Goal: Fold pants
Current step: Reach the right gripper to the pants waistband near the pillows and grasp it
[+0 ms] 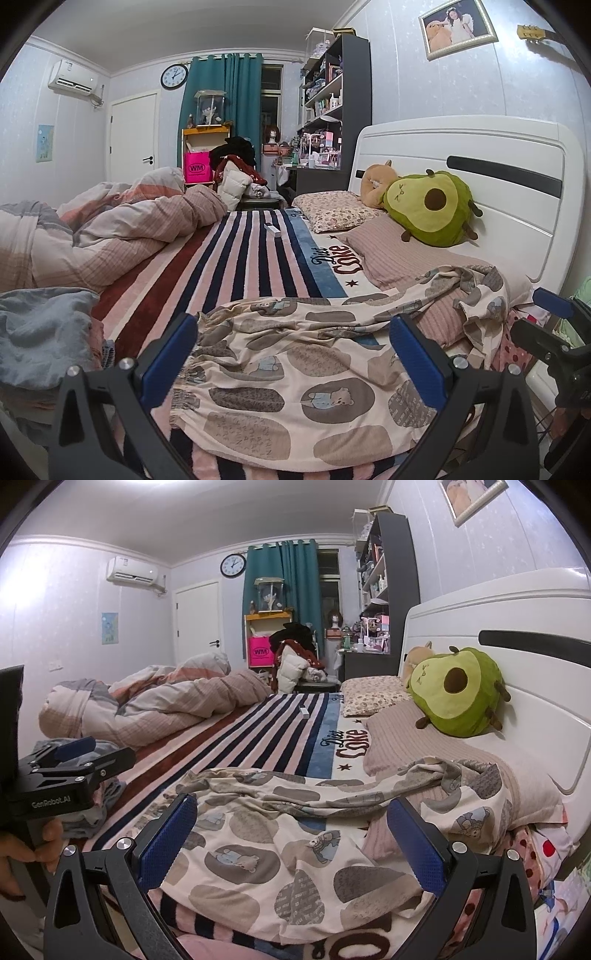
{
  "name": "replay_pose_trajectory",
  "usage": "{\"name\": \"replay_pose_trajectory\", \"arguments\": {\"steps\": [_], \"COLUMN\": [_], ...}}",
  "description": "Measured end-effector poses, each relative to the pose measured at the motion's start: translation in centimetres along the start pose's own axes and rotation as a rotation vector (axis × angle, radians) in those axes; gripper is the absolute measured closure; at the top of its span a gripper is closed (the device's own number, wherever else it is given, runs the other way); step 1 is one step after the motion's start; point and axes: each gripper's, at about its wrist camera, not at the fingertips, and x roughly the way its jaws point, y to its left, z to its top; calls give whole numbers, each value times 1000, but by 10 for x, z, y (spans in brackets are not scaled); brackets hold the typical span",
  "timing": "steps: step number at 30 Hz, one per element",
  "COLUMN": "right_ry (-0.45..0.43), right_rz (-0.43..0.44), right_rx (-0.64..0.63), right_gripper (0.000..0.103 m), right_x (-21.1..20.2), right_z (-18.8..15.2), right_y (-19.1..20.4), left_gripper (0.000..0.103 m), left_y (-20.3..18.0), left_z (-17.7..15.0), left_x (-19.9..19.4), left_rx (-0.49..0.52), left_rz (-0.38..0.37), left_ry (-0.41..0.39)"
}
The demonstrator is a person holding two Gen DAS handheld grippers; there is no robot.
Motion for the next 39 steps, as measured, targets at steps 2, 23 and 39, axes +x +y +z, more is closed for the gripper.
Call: {"name": "replay_pose_trajectory", "arguments": {"steps": [2, 23, 39], "right_ry": [1, 158, 339], "right_rz": [0, -145, -506], "right_rx": [2, 155, 81], "right_gripper": [0, 24, 26], "right_x": [0, 59, 150], "right_z": [0, -43, -97], "right_y": [0, -78, -161], "left_gripper": [1, 1, 1], "left_y": [1, 67, 108], "left_z": [0, -48, -106], "left_x": [0, 77, 141], "left_rx": [-1, -131, -170], "left_rz": [-2, 13, 142], "left_ry": [0, 204, 344]}}
